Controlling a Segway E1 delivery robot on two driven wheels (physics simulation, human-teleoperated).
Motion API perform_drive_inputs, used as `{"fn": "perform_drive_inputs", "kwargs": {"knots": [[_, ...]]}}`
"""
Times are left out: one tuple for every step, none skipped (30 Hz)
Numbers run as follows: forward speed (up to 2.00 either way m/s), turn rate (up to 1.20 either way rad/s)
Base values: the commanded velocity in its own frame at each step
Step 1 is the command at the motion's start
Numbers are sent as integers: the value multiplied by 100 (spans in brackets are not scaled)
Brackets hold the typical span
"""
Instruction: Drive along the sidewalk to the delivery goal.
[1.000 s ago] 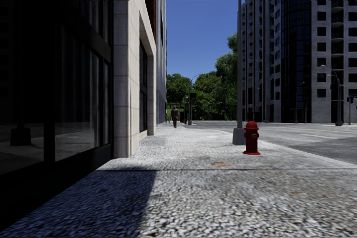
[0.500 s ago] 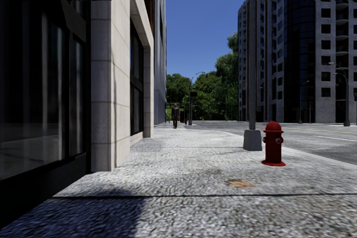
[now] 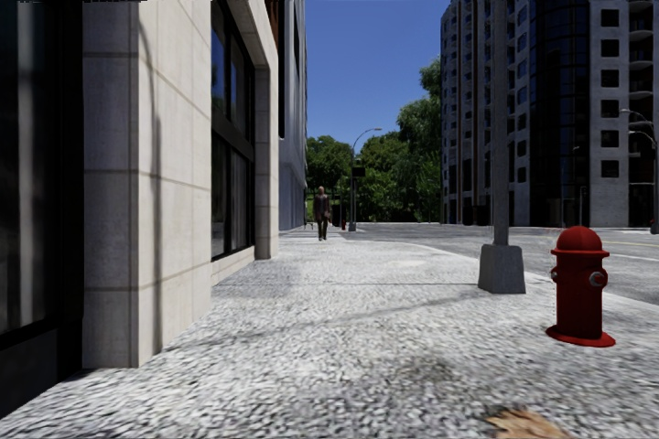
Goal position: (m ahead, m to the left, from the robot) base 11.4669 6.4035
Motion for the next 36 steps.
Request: {"fn": "perform_drive_inputs", "kwargs": {"knots": [[200,0],[200,0],[200,0],[200,0],[200,0],[200,0],[200,0],[200,0],[200,0],[200,0],[200,0],[200,0],[200,0],[200,0],[200,0],[200,0],[200,-5],[200,-5],[200,-8],[200,-9],[200,-11],[200,-14],[200,-16],[200,-18],[200,-18],[200,-21],[200,-25],[200,-27],[200,-27],[200,-27],[200,-27],[200,-27],[200,-27],[200,-27],[200,-27],[200,-27]]}}
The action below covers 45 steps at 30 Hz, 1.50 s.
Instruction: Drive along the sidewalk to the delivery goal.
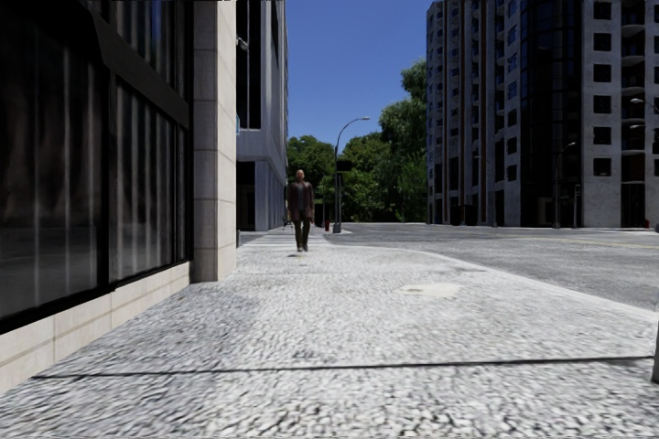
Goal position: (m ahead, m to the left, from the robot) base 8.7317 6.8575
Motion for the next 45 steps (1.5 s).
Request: {"fn": "perform_drive_inputs", "kwargs": {"knots": [[200,-27],[200,-27],[200,-27],[200,-27],[200,-27],[200,-27],[200,-27],[200,-27],[200,-27],[200,-27],[200,-27],[200,-27],[200,-27],[200,-27],[200,-27],[200,-27],[200,-27],[200,-27],[200,-27],[200,-27],[200,-27],[200,-27],[200,-27],[200,-27],[200,-27],[200,-27],[200,-27],[200,-27],[200,-27],[200,-27],[200,-27],[200,-27],[200,-27],[200,-19],[200,0],[200,0],[200,0],[200,0],[200,0],[200,0],[200,0],[200,0],[200,0],[200,0],[200,0]]}}
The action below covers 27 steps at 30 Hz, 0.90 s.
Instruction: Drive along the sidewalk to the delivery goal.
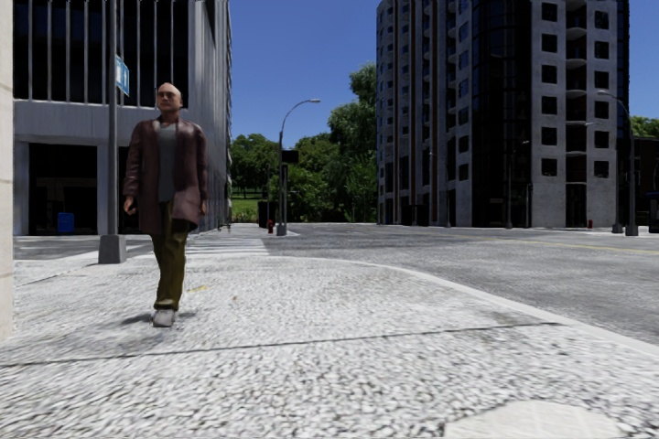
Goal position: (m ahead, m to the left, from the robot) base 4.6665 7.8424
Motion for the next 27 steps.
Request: {"fn": "perform_drive_inputs", "kwargs": {"knots": [[200,0],[200,0],[200,0],[200,0],[200,0],[200,0],[200,0],[200,0],[200,0],[200,0],[200,0],[200,0],[200,10],[200,18],[196,22],[196,22],[187,24],[173,28],[160,34],[154,38],[149,43],[145,47],[141,49],[136,50],[133,52],[133,52],[131,52]]}}
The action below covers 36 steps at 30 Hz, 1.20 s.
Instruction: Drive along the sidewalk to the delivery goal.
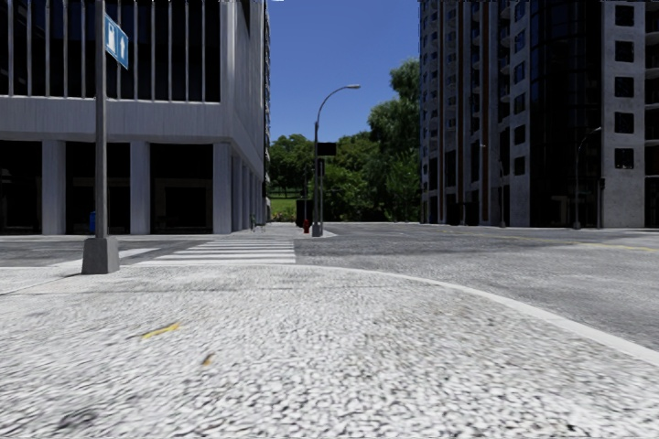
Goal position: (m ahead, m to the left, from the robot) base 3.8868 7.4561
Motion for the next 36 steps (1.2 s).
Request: {"fn": "perform_drive_inputs", "kwargs": {"knots": [[131,53],[131,53],[131,53],[130,53],[130,53],[130,54],[130,57],[130,58],[130,58],[130,58],[130,58],[130,58],[130,58],[130,58],[130,58],[130,58],[130,58],[130,58],[130,59],[130,59],[130,59],[130,59],[130,59],[130,59],[130,59],[131,59],[131,59],[131,59],[131,60],[131,60],[131,60],[131,62],[131,63],[131,65],[131,66],[131,67]]}}
